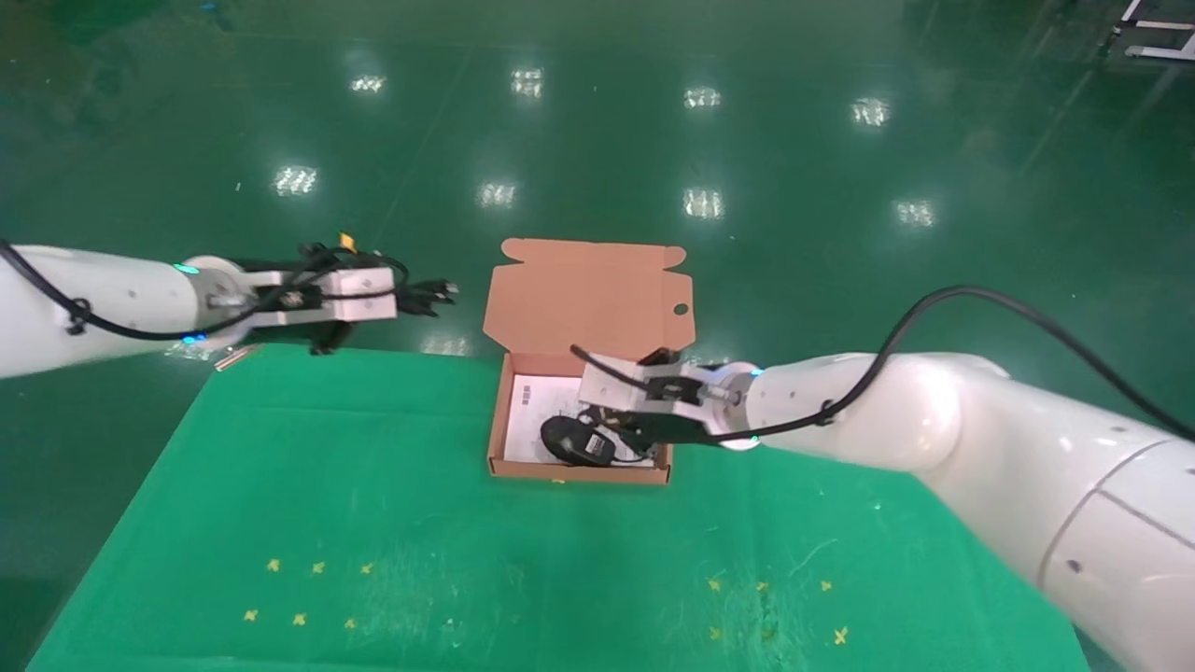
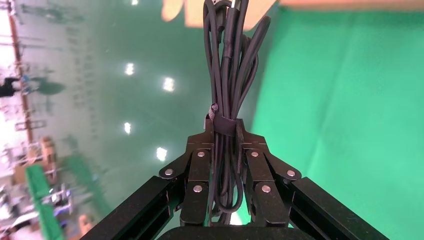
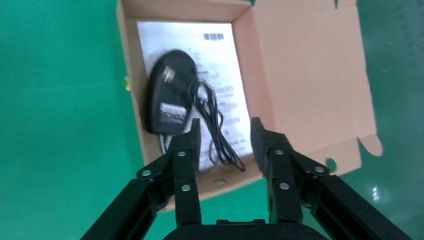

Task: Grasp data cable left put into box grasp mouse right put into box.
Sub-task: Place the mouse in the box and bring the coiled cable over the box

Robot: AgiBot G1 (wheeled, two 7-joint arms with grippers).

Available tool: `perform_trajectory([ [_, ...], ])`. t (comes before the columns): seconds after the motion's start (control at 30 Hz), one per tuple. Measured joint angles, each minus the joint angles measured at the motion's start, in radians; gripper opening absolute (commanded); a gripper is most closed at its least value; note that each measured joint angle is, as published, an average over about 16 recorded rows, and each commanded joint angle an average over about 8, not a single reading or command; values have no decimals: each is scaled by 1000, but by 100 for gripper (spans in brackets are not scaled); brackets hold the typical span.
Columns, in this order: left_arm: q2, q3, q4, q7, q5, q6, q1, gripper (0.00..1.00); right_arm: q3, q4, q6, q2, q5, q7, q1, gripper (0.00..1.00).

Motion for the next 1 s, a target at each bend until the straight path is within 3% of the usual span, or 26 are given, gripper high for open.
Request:
perform_trajectory([
  [0.4,101,6,37,97,-74,-79,81,0,-30,183,8,185,-77,109,59,100],
  [1.0,265,66,195,329,-244,-228,126,0,-87,538,-16,452,-337,432,141,100],
])
